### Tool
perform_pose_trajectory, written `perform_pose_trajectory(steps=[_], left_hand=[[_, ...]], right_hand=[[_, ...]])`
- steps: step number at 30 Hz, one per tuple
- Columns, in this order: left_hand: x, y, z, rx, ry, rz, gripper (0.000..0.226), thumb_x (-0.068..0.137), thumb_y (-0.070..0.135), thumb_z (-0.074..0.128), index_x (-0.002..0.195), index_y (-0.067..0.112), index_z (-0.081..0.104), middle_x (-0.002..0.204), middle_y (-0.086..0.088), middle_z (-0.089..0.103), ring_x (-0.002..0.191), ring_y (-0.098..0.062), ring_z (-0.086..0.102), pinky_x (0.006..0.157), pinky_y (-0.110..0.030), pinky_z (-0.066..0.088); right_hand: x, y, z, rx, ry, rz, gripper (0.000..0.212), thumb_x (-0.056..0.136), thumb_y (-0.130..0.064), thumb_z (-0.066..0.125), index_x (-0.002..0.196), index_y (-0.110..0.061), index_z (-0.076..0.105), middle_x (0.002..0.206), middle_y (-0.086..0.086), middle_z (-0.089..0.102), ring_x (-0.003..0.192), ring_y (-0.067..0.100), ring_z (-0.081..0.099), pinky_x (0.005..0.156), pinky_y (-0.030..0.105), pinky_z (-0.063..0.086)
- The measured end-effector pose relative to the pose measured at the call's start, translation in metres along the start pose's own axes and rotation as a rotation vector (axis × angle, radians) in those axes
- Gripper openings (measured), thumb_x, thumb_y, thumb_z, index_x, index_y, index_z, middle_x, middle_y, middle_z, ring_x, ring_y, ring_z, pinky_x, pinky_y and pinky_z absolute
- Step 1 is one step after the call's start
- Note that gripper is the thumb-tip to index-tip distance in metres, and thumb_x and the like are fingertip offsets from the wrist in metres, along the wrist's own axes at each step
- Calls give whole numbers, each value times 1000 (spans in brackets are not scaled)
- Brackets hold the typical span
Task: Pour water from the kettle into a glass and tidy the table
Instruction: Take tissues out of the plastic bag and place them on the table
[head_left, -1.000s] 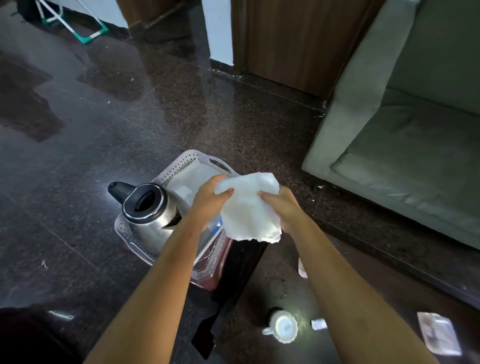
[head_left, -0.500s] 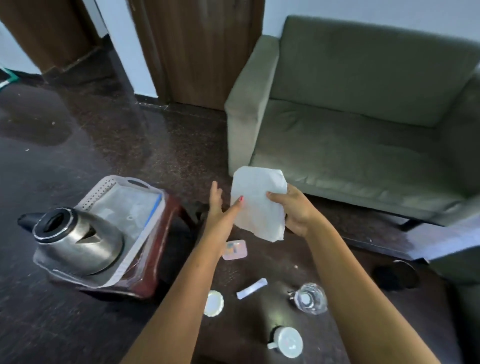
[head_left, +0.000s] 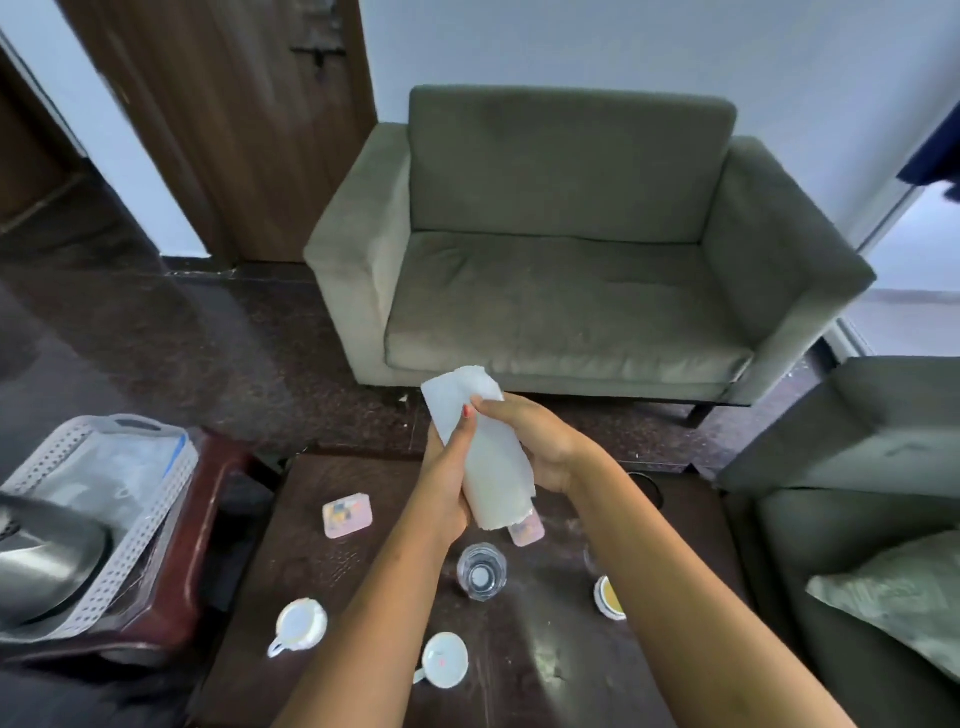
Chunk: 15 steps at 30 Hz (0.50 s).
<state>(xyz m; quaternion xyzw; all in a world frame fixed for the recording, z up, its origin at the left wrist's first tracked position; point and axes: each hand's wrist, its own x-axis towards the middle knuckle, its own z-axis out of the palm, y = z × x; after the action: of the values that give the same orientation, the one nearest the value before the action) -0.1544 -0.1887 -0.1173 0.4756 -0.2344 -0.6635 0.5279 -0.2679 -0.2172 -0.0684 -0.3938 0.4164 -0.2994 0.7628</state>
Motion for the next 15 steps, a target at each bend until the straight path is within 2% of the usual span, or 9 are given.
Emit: perform_pose_trajectory(steps=[2, 3, 6, 8, 10, 13, 15], left_hand=[[0, -3, 12, -38, -21, -10, 59, 68, 55, 70, 120, 30, 57, 113, -6, 70, 99, -19, 69, 66, -33, 58], [-1, -2, 17, -52, -39, -20, 59, 70, 52, 69, 123, 28, 56, 114, -9, 69, 101, -23, 68, 70, -38, 59], [4, -7, 31, -78, -85, -65, 58, 77, 46, 64, 127, 19, 53, 121, -18, 63, 109, -36, 62, 90, -61, 49], [10, -12, 39, -78, -104, -103, 63, 78, 48, 62, 130, 14, 49, 127, -23, 58, 116, -41, 57, 97, -64, 42], [15, -17, 48, -79, -99, -155, 66, 78, 52, 60, 131, 15, 48, 128, -24, 57, 117, -42, 55, 98, -65, 40], [23, -28, 60, -40, -74, -181, 61, 80, 57, 56, 129, 20, 48, 123, -21, 61, 111, -40, 59, 95, -64, 43], [30, -35, 69, 4, -82, -208, 67, 77, 62, 54, 130, 21, 48, 122, -21, 61, 109, -40, 60, 93, -64, 45]], right_hand=[[-11, -4, -8, 0, -1, -8, 31, 95, -35, 50, 107, -10, 64, 98, 9, 71, 90, 23, 67, 83, 36, 54], [-14, -5, -11, -24, 35, -35, 33, 95, -36, 49, 107, -8, 65, 98, 10, 70, 91, 24, 67, 83, 37, 54], [-20, -8, -30, -134, 269, -179, 30, 97, -28, 47, 106, -7, 67, 106, 17, 69, 96, 30, 66, 87, 43, 52], [-23, -10, -47, -161, 409, -247, 24, 97, -23, 48, 104, -13, 68, 106, 12, 70, 102, 29, 65, 93, 44, 52], [-26, -8, -67, -240, 514, -251, 18, 94, -24, 53, 105, -19, 67, 105, 3, 70, 103, 21, 64, 95, 41, 51], [-32, 2, -89, -349, 495, -214, 18, 91, -29, 58, 103, -23, 69, 102, 0, 71, 89, 12, 66, 81, 30, 54], [-34, 11, -97, -331, 437, -217, 18, 90, -27, 59, 104, -24, 69, 104, 4, 71, 92, 16, 67, 80, 32, 54]])
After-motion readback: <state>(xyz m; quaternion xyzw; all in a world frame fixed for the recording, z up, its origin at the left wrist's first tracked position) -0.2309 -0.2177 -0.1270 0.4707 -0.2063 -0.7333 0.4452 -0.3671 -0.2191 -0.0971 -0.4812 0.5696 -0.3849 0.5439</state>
